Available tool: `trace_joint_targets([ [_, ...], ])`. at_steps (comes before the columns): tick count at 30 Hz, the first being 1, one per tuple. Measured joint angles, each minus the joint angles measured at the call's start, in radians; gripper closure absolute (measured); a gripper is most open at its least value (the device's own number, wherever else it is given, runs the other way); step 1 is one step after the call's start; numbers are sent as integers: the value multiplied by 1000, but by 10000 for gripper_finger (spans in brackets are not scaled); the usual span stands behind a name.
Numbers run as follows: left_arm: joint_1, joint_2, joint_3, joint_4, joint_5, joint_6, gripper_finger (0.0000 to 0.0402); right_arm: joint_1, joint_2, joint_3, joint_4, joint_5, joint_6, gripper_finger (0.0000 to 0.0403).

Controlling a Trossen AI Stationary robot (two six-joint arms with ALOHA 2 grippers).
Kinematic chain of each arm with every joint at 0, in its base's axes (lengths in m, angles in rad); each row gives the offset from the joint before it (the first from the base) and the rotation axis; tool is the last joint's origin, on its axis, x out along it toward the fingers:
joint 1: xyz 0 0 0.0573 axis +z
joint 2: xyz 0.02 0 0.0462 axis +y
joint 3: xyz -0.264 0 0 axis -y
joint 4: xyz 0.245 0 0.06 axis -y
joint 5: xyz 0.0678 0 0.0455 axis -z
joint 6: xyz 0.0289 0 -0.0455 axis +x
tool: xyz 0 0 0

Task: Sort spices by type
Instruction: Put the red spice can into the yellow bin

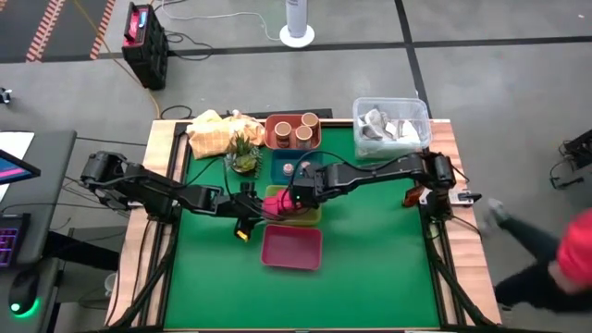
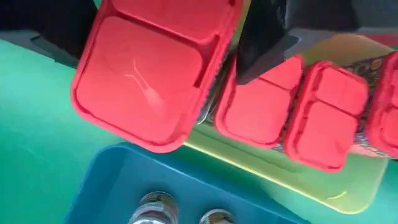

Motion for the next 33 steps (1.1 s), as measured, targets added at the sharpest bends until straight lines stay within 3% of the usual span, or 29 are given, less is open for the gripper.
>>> trace_joint_targets([
  [14,1,-131,-1,-71,-60,9,146,-18,0,0,-45,-10,-34,174],
  [21,3,-177,-2,-99,-40,9,146,-24,-2,0,-46,-11,-38,175],
  [26,9,-202,-3,-113,-40,5,146,-24,-2,21,-85,-11,-49,155],
  [33,10,-216,-3,-117,-39,9,146,-41,-3,107,-158,-1,-99,176],
])
